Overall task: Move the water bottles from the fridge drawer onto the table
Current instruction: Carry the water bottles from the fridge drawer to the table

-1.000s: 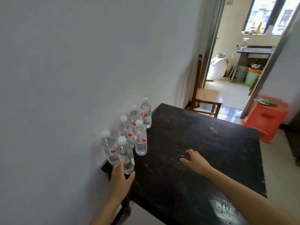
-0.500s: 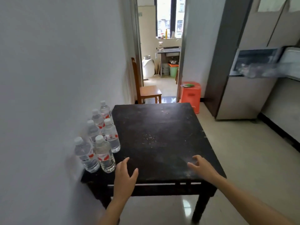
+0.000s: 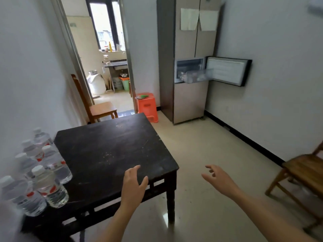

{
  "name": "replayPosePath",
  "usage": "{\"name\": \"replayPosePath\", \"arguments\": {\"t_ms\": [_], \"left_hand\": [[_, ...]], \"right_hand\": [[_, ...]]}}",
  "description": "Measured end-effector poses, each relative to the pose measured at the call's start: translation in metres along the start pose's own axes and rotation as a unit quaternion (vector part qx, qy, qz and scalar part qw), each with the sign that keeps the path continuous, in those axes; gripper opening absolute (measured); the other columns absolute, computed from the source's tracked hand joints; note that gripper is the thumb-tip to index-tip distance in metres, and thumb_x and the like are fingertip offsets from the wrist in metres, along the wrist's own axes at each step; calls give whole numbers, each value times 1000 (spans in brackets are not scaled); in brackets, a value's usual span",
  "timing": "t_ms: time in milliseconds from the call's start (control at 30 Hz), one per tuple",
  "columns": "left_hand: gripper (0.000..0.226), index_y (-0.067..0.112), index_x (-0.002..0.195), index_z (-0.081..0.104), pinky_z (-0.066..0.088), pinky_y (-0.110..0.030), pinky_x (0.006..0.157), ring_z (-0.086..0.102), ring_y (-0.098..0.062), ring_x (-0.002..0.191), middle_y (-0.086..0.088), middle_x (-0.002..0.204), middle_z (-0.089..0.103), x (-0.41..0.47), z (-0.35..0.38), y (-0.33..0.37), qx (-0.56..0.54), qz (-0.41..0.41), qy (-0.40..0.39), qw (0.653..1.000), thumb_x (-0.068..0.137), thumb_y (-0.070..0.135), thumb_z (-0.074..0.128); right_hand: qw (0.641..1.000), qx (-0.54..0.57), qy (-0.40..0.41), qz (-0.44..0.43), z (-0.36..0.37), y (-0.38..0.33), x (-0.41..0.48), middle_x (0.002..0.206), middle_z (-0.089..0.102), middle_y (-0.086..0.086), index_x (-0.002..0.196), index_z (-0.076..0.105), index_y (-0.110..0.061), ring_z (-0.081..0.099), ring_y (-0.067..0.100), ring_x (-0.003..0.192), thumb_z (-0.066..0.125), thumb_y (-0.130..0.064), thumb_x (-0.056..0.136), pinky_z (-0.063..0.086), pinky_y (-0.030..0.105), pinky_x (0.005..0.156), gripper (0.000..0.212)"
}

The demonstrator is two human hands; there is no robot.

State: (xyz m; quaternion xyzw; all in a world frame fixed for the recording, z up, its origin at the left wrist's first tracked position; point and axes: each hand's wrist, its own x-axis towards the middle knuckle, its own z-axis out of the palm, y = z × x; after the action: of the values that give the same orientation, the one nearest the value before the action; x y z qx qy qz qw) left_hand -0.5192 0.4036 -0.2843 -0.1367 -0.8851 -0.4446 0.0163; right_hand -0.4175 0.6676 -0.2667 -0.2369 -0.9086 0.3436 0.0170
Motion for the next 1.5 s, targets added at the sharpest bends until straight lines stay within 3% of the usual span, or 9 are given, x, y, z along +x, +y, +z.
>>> {"name": "replayPosePath", "arguments": {"t_ms": [267,400,500,767,1100,1267,1400,1500], "left_hand": [[48,10,132,43,40,-27,94,47,-19,110,-7,128,43,-18,114,119,-11,104,-52,993,88,20,59],[45,10,129,47,43,-32,94,50,-23,113,-9,126,45,-44,176,170,-38,129,-69,989,87,20,61],[44,11,128,47,43,-32,92,49,-23,113,-8,125,45,-61,214,202,-45,145,-93,984,87,18,60],[42,10,126,50,42,-31,89,49,-22,109,-8,122,47,-61,268,251,-39,182,-110,976,86,16,61],[40,8,123,52,44,-42,95,50,-27,112,-11,123,49,17,350,285,-62,174,-92,978,85,14,62],[40,5,124,52,43,-39,89,51,-29,110,-16,123,48,87,405,306,-87,139,-71,984,86,12,61],[38,3,123,53,44,-44,91,52,-34,109,-19,123,48,132,449,324,-92,110,-76,987,86,12,61],[37,3,121,54,43,-45,91,52,-33,109,-19,122,49,152,480,345,-84,113,-89,986,86,10,61]], "right_hand": [[994,22,100,39,-111,113,-52,131,48,8,132,44,-12,48,18,115,52,-34,92,35,23,86,46],[990,26,127,53,-163,166,-77,126,49,7,131,45,-12,47,13,107,52,-34,92,42,30,90,46],[988,26,139,65,-192,198,-95,124,49,6,131,45,-12,49,18,115,53,-35,91,43,38,98,46],[986,-8,154,54,-238,251,-107,135,46,4,134,42,-13,41,17,126,51,-34,92,35,32,105,47],[982,-68,168,44,-294,300,-18,131,50,1,132,45,-18,46,14,120,53,-39,90,40,33,104,48],[979,-107,163,60,-339,323,53,123,53,-3,130,46,-23,53,8,104,53,-41,88,48,28,95,46],[976,-130,156,73,-374,345,97,126,50,-2,133,43,-21,45,11,115,51,-39,90,40,26,99,47],[977,-112,164,79,-394,367,118,126,48,-4,132,43,-23,43,7,109,52,-36,90,38,21,93,46]]}}
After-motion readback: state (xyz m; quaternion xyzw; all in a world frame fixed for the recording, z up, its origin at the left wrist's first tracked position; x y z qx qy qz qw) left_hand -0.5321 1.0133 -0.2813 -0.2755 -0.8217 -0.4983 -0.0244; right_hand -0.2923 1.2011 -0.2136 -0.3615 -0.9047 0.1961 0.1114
